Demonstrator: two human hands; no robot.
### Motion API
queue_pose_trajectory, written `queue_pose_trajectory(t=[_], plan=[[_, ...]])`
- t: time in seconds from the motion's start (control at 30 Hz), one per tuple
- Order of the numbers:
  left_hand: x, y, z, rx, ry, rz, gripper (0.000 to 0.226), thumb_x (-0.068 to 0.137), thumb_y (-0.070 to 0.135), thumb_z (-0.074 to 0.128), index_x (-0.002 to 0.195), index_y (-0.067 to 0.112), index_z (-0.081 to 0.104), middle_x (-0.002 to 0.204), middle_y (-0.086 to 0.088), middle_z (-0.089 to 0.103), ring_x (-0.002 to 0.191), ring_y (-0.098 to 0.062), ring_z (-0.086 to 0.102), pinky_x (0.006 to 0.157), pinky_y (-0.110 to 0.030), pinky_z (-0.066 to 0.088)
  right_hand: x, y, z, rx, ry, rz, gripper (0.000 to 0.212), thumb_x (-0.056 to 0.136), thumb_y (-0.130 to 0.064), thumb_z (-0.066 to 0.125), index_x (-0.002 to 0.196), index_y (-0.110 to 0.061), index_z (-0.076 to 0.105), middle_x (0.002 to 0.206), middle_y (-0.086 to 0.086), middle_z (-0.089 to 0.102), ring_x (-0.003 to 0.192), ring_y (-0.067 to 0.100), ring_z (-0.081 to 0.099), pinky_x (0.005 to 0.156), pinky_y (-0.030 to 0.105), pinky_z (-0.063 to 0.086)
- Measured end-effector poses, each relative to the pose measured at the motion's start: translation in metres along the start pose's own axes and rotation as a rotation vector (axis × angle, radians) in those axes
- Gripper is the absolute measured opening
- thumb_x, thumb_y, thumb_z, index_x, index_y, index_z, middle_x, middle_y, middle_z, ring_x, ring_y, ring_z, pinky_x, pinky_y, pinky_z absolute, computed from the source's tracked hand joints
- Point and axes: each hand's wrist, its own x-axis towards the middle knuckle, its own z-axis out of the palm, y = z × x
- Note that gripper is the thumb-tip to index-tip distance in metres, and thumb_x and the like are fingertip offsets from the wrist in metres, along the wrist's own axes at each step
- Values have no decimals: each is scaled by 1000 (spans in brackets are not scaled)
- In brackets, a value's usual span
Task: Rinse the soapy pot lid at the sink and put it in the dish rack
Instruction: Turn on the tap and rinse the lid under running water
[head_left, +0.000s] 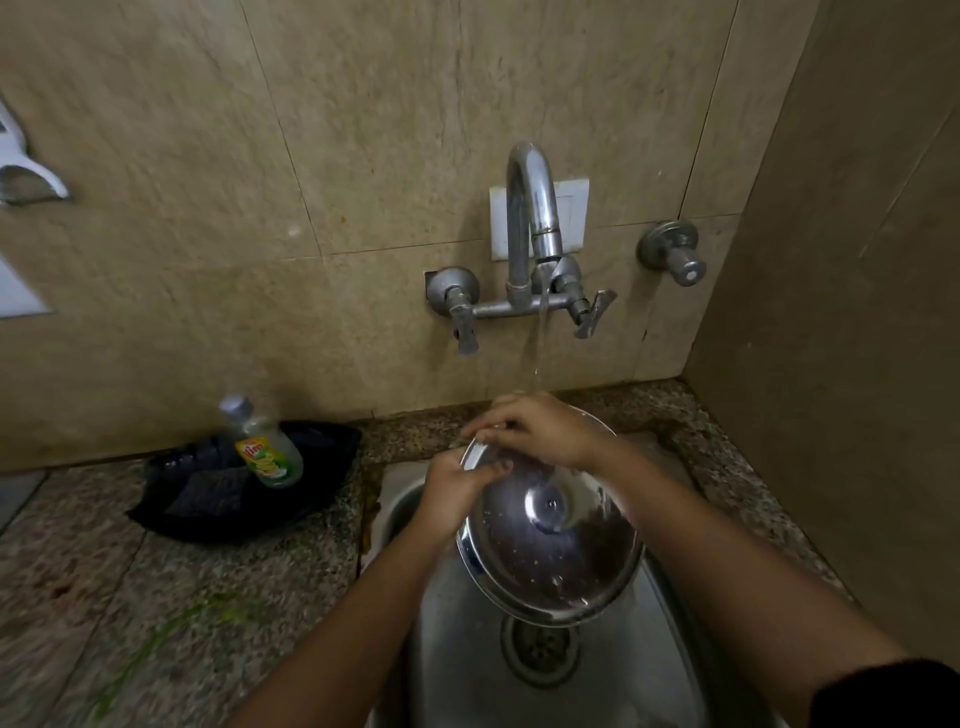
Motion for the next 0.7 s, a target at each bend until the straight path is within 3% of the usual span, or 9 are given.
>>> queue_pose_trajectory(t=[0.07,0.13,0.2,0.3,0.4,0.5,0.57,0.63,0.7], plan=[[-3,-2,-5,-37,39,11,20,78,2,71,98,0,72,96,-22,73,86,-33,69,80,-40,54,-7,11,-4,255,93,122,19,91,-30,61,106,-26,73,101,-10,71,98,4,63,88,22,46],[-7,-11,-11,-102,97,-5,18,80,7,71,96,0,73,94,-21,74,86,-36,70,80,-45,55,-18,33,-2,449,360,316,11,90,-32,63,88,-30,74,86,-10,73,86,9,66,82,30,51],[-8,-18,-13,-155,145,-48,21,80,14,72,97,1,72,92,-19,75,85,-36,71,80,-47,57,-25,49,2,374,552,468,20,89,-43,61,81,-29,73,78,-8,72,78,12,66,80,39,54],[-4,-12,-12,-139,44,-131,34,75,15,76,106,4,68,95,-17,75,86,-33,71,80,-45,58,-21,42,2,190,484,419,34,87,-55,53,87,-26,71,83,-6,71,80,14,65,81,43,52],[2,6,-10,-60,-110,-96,15,79,-1,67,91,7,73,82,-11,76,75,-26,71,69,-31,57,-8,12,-4,17,223,158,23,88,-45,59,94,-28,73,94,-6,67,88,12,63,81,36,49],[6,11,-11,-18,-183,-6,14,81,-2,65,91,3,74,93,-22,71,86,-30,66,84,-40,51,-3,6,2,-40,83,36,27,83,-51,63,94,-28,73,93,-10,70,87,7,64,79,36,51],[3,8,-12,-37,-144,19,14,83,3,66,94,4,74,95,-22,72,85,-32,67,83,-41,52,-9,19,2,138,191,176,39,76,-60,65,89,-24,74,86,-6,73,83,7,67,79,41,54],[-2,7,-14,-88,-70,23,9,84,4,66,88,7,73,82,-12,76,73,-26,70,68,-31,58,-19,38,-1,344,357,335,44,72,-59,68,82,-16,74,79,5,73,79,14,68,80,50,54],[-6,6,-14,-110,-21,26,7,85,4,65,84,7,72,67,-1,75,60,-15,70,53,-21,54,-24,43,-4,416,413,396,39,76,-54,68,79,-16,74,77,7,73,78,22,69,80,54,54]])
